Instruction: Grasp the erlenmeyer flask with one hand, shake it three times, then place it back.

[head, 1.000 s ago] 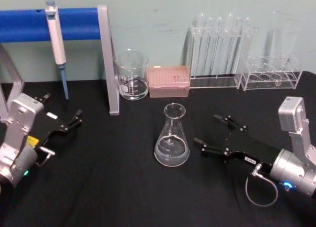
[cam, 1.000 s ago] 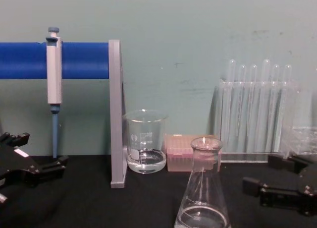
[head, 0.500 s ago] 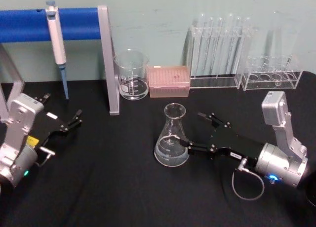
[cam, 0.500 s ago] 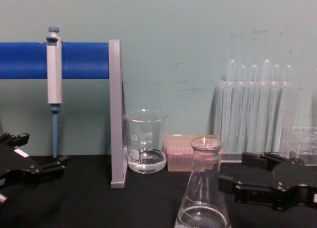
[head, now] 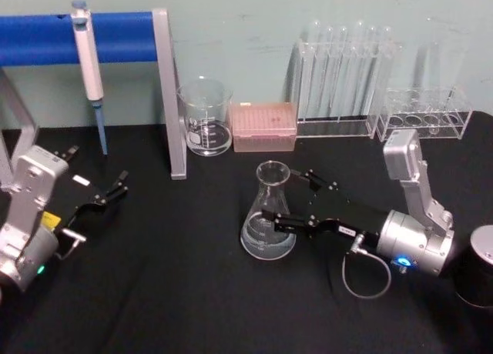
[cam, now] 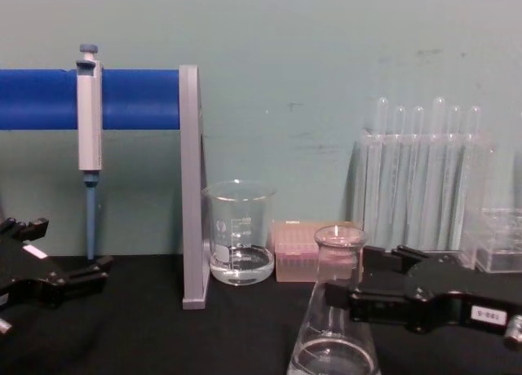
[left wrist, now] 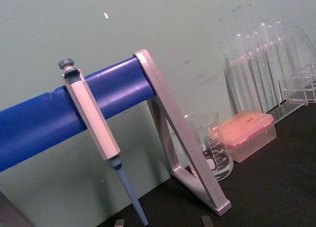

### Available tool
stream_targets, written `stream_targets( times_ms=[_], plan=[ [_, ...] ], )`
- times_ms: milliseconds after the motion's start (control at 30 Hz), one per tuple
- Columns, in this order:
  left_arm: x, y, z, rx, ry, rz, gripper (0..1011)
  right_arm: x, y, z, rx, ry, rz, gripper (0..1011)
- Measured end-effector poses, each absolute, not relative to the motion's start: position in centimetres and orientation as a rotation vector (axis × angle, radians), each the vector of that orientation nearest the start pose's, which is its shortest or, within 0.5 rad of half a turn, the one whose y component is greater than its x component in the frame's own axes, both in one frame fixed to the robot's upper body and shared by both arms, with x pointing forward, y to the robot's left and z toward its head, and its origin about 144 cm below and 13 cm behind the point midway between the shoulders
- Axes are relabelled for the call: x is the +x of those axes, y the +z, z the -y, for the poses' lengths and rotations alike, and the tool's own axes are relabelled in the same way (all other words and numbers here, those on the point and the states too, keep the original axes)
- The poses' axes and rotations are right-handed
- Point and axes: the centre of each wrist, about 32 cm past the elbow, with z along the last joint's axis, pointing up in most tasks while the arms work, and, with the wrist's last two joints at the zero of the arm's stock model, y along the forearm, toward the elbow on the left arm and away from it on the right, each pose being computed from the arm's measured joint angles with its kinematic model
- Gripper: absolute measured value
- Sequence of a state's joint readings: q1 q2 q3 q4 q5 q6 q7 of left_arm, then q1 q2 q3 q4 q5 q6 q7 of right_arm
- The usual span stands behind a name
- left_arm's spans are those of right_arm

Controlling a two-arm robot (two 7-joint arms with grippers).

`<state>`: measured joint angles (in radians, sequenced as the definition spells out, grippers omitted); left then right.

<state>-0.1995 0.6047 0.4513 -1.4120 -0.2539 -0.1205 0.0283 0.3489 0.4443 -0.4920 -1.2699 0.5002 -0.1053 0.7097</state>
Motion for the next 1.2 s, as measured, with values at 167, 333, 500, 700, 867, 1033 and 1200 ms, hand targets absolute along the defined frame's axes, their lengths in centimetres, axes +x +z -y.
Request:
stream_targets(
  times_ms=[167,333,500,700,867,1033,1200],
  plan=[
    [48.9,114.0,-31.0,0.304,1.248,0.285,1001,53.9,114.2,26.0,-0.063,-0.564,-0.016,1003],
    [48.9,114.0,-31.0,0.305,1.248,0.285,1001,54.4,114.2,25.7,-0.059,-0.562,-0.021,1003],
    [48.9,114.0,-31.0,0.304,1.248,0.285,1001,54.8,114.2,25.5,-0.055,-0.558,-0.024,1003],
    [48.9,114.0,-31.0,0.304,1.248,0.285,1001,55.0,114.2,25.4,-0.052,-0.558,-0.028,1003],
    [48.9,114.0,-31.0,0.304,1.248,0.285,1001,55.0,114.2,25.3,-0.052,-0.561,-0.035,1002],
    [48.9,114.0,-31.0,0.304,1.248,0.285,1001,55.1,114.2,25.2,-0.051,-0.561,-0.039,1002],
    [48.9,114.0,-31.0,0.304,1.248,0.285,1001,55.2,114.2,25.0,-0.051,-0.558,-0.04,1003]
  ],
)
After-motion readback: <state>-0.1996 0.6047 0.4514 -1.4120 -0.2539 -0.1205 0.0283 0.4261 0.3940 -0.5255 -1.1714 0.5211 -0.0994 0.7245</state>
